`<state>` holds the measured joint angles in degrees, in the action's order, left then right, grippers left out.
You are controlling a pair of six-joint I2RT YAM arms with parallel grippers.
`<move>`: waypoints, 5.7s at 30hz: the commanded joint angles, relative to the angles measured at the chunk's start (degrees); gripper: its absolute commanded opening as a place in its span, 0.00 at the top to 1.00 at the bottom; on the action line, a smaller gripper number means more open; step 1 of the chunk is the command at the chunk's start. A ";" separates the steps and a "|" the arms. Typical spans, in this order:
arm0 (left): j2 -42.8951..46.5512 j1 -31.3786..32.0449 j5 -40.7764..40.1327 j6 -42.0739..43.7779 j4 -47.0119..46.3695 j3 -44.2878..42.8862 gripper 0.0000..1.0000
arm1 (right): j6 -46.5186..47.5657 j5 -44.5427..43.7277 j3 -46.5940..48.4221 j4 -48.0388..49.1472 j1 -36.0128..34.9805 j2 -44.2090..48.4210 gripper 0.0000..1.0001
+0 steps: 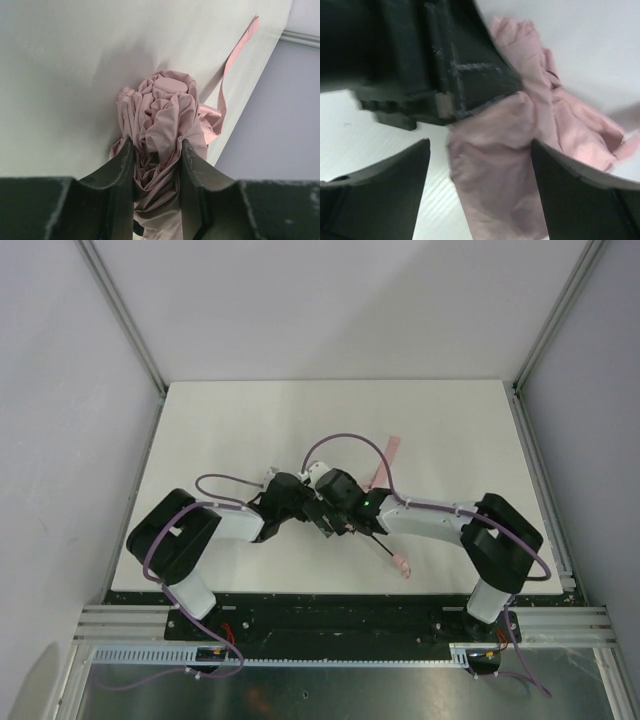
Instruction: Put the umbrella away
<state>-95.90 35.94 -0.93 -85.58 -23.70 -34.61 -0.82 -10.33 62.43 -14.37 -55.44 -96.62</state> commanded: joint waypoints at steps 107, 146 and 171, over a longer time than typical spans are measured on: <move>-2.28 0.00 -2.64 4.53 9.77 4.48 1.00 | 1.11 11.14 3.56 -7.82 13.60 8.39 0.22; 5.14 -3.67 1.86 2.52 9.75 6.48 0.85 | 3.17 11.89 -8.84 7.46 6.69 -13.32 1.00; 7.08 -5.23 10.04 7.39 3.45 6.00 0.01 | -9.60 62.41 -4.47 10.50 25.01 -24.34 1.00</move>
<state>-84.62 29.45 7.75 -79.48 -20.18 -26.74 -7.81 49.76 59.72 7.31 -31.00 -114.10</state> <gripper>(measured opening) 0.994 0.395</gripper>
